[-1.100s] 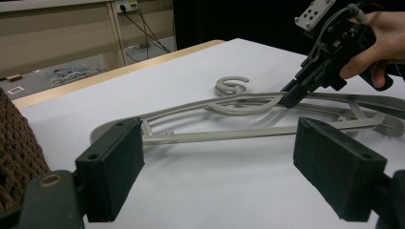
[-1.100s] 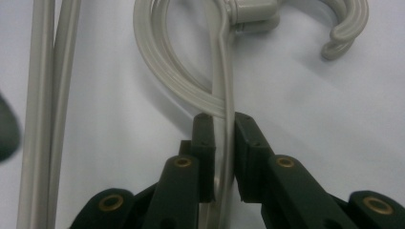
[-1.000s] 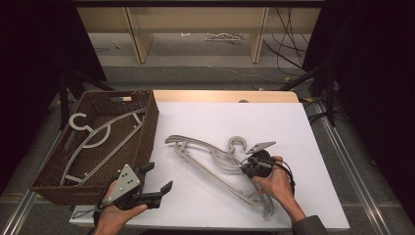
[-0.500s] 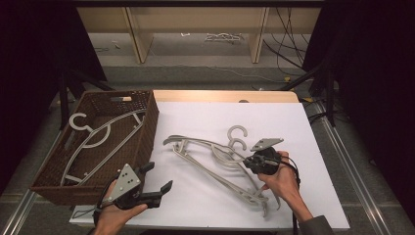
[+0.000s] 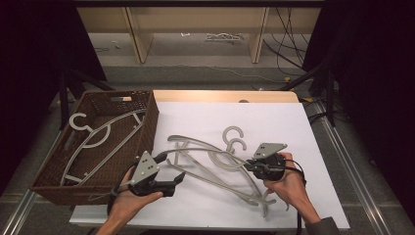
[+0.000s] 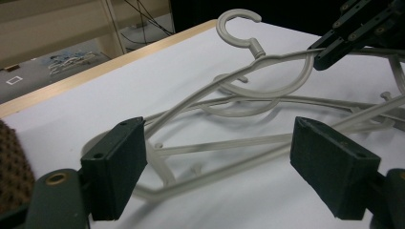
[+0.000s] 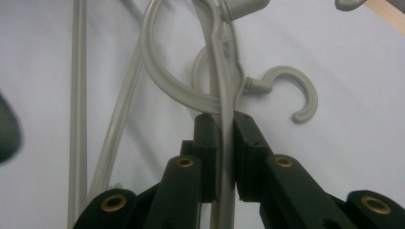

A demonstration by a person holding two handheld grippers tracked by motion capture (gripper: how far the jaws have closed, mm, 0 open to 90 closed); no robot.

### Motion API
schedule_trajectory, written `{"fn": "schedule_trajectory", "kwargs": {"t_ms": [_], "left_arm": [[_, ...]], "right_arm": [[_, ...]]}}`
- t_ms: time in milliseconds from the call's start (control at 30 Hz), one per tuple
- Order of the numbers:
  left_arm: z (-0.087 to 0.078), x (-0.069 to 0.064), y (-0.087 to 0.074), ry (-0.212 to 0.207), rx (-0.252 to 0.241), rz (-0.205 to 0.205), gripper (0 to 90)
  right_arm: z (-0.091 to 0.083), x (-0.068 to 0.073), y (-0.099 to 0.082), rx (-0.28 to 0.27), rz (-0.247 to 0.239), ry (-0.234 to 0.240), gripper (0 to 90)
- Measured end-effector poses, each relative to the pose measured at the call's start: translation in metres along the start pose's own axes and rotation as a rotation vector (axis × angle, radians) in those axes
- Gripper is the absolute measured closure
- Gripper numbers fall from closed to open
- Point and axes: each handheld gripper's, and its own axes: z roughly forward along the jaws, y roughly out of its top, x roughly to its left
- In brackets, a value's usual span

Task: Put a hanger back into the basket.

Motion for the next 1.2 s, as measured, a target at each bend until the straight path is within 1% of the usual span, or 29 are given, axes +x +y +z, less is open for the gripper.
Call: {"fn": "schedule_trajectory", "kwargs": {"t_ms": [67, 100, 133, 167, 200, 267, 333, 367, 400, 467, 500, 533, 567, 600, 633, 667, 700, 767, 833, 867, 900, 933, 967, 1000, 1033, 1067, 1133, 1167, 1200], "left_arm": [[0.009, -0.002, 0.005, -0.024, 0.034, 0.018, 20.2], [0.014, -0.004, 0.008, -0.029, 0.047, 0.024, 20.2], [0.019, -0.005, 0.01, -0.034, 0.048, 0.028, 20.3], [0.024, -0.006, 0.013, -0.041, 0.054, 0.034, 20.5], [0.028, -0.007, 0.015, -0.044, 0.062, 0.043, 21.0], [0.037, -0.008, 0.019, -0.049, 0.077, 0.05, 21.5], [0.044, -0.009, 0.022, -0.052, 0.082, 0.055, 23.1], [0.047, -0.008, 0.023, -0.054, 0.093, 0.066, 23.1], [0.051, -0.009, 0.024, -0.057, 0.095, 0.059, 23.4], [0.056, -0.008, 0.025, -0.069, 0.125, 0.086, 23.9], [0.06, -0.008, 0.026, -0.076, 0.128, 0.084, 23.9], [0.064, -0.01, 0.026, -0.07, 0.119, 0.068, 24.2], [0.066, -0.009, 0.027, -0.072, 0.141, 0.096, 25.5], [0.069, -0.011, 0.026, -0.07, 0.141, 0.08, 26.2], [0.071, -0.011, 0.027, -0.077, 0.163, 0.104, 26.2], [0.072, -0.011, 0.027, -0.083, 0.167, 0.108, 26.5], [0.074, -0.012, 0.027, -0.086, 0.172, 0.114, 27.4], [0.076, -0.013, 0.027, -0.084, 0.186, 0.114, 30.2], [0.078, -0.012, 0.027, -0.097, 0.201, 0.109, 33.7], [0.079, -0.012, 0.027, -0.092, 0.216, 0.109, 34.9], [0.08, -0.012, 0.027, -0.097, 0.206, 0.102, 35.1], [0.08, -0.011, 0.027, -0.101, 0.205, 0.107, 36.0], [0.081, -0.011, 0.026, -0.111, 0.21, 0.103, 38.0], [0.081, -0.011, 0.027, -0.123, 0.217, 0.119, 40.7], [0.082, -0.011, 0.026, -0.126, 0.223, 0.114, 40.9], [0.083, -0.011, 0.026, -0.138, 0.227, 0.117, 41.5], [0.084, -0.012, 0.026, -0.156, 0.242, 0.141, 45.3], [0.084, -0.013, 0.026, -0.165, 0.254, 0.157, 46.3], [0.085, -0.014, 0.025, -0.179, 0.256, 0.154, 48.3]], "right_arm": [[-0.003, 0.004, 0.001, 0.004, 0.003, -0.001, 81.8], [-0.005, 0.004, 0.002, 0.021, -0.005, 0.014, 81.8], [-0.005, 0.006, 0.002, 0.007, -0.012, 0.008, 81.8], [-0.006, 0.007, 0.003, 0.011, -0.023, 0.012, 81.8], [-0.006, 0.008, 0.003, 0.002, -0.025, 0.003, 81.8], [-0.008, 0.009, 0.004, 0.013, -0.046, 0.012, 81.8], [-0.008, 0.012, 0.004, 0.004, -0.053, 0.01, 81.8], [-0.009, 0.013, 0.005, 0.014, -0.068, 0.01, 81.8], [-0.009, 0.014, 0.005, 0.01, -0.076, 0.008, 81.8], [-0.01, 0.015, 0.007, 0.016, -0.105, -0.003, 81.8], [-0.01, 0.016, 0.008, 0.013, -0.105, 0.004, 81.8], [-0.01, 0.017, 0.008, 0.014, -0.105, 0.012, 81.8], [-0.01, 0.017, 0.008, 0.018, -0.12, 0.014, 81.8], [-0.01, 0.018, 0.009, 0.015, -0.118, 0.008, 81.8], [-0.012, 0.019, 0.01, 0.025, -0.127, 0.021, 81.9], [-0.011, 0.02, 0.01, 0.015, -0.137, 0.01, 81.8], [-0.012, 0.02, 0.011, 0.013, -0.143, 0.018, 81.8], [-0.012, 0.021, 0.012, 0.012, -0.164, 0.014, 81.9], [-0.012, 0.023, 0.013, 0.011, -0.166, 0.02, 81.8], [-0.013, 0.024, 0.014, 0.009, -0.182, 0.023, 81.8], [-0.012, 0.025, 0.014, 0.007, -0.184, 0.023, 81.8], [-0.012, 0.025, 0.014, 0.008, -0.187, 0.023, 81.8], [-0.012, 0.027, 0.015, 0.009, -0.188, 0.032, 81.8], [-0.011, 0.027, 0.016, 0.013, -0.197, 0.034, 81.8], [-0.011, 0.029, 0.016, 0.011, -0.198, 0.03, 81.8], [-0.01, 0.03, 0.016, 0.011, -0.203, 0.04, 81.8], [-0.009, 0.031, 0.017, 0.021, -0.213, 0.035, 81.8], [-0.009, 0.032, 0.017, 0.019, -0.208, 0.039, 81.8], [-0.009, 0.032, 0.017, 0.017, -0.21, 0.041, 81.8]]}}
